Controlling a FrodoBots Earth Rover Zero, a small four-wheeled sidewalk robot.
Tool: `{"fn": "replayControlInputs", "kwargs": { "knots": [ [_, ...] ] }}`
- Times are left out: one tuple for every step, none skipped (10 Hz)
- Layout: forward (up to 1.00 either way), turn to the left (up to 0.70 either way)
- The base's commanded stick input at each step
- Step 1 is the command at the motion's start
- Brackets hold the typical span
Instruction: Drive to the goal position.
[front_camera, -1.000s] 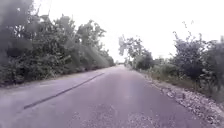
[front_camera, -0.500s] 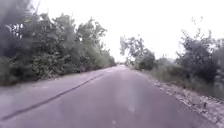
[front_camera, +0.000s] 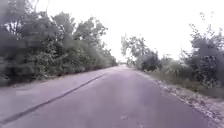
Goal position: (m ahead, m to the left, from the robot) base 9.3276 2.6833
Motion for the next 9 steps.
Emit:
{"fn": "replayControlInputs", "kwargs": {
  "knots": [
    [1.0,-0.4],
    [1.0,-0.4],
    [1.0,-0.19],
    [1.0,0.0],
    [1.0,0.0],
    [1.0,0.0],
    [1.0,0.0],
    [1.0,0.0],
    [1.0,0.0]
  ]
}}
